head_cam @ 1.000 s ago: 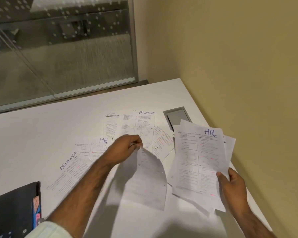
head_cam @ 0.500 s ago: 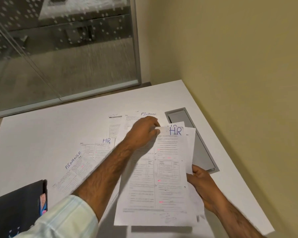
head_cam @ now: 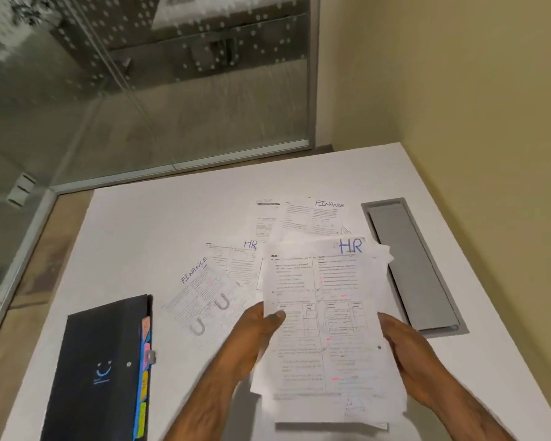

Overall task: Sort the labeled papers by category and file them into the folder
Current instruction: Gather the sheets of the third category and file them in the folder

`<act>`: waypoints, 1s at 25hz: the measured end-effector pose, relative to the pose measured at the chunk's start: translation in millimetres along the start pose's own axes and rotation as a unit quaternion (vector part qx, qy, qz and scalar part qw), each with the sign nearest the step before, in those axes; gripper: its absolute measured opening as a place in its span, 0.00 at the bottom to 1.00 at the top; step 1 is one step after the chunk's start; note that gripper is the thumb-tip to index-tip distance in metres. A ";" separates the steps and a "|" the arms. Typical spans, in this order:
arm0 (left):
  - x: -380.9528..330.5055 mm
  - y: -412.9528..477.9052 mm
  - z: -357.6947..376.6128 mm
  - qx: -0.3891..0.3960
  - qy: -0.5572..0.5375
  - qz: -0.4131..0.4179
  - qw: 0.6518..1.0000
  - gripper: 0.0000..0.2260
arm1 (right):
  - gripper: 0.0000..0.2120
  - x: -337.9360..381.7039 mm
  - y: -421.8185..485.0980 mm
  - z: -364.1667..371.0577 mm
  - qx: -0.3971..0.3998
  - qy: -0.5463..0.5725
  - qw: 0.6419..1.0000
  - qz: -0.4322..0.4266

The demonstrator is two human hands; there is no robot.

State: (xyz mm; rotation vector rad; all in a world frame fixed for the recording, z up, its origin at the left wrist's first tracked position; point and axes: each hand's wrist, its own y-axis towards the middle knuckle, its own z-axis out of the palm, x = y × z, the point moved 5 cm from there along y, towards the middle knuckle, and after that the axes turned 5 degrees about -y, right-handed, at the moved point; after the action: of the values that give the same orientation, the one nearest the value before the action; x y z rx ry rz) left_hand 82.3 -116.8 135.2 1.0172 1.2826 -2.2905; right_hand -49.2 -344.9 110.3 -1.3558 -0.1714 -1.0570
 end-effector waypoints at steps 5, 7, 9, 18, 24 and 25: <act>25.8 13.1 -30.6 -0.081 0.015 0.040 0.996 0.11 | 0.13 -6.5 17.9 14.3 0.003 -0.126 0.992 0.003; 20.8 21.7 -43.0 -0.126 0.075 0.067 0.987 0.06 | 0.12 -2.6 19.9 14.1 -0.040 -0.157 0.987 -0.017; 5.0 33.1 -64.0 -0.250 0.185 0.089 0.946 0.03 | 0.13 -1.3 17.2 13.1 -0.066 -0.145 0.987 -0.019; 7.1 157.4 -132.0 -0.348 0.564 -0.018 0.748 0.54 | 0.12 -5.1 5.7 -28.9 -0.156 -0.181 0.971 -0.027; 2.7 167.8 -117.5 -0.373 0.682 0.023 0.629 0.38 | 0.13 -6.5 7.9 -47.4 -0.207 -0.212 0.954 -0.032; -1.8 165.9 -113.3 -0.371 0.698 0.037 0.611 0.31 | 0.13 -6.2 10.5 -46.8 -0.210 -0.216 0.953 -0.035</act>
State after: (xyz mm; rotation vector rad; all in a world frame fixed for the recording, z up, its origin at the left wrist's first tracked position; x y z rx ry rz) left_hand 228.3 -112.1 -2.7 2.3890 2.1866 -0.2237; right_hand -66.7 -382.8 85.9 -1.9752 -0.3347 -0.8682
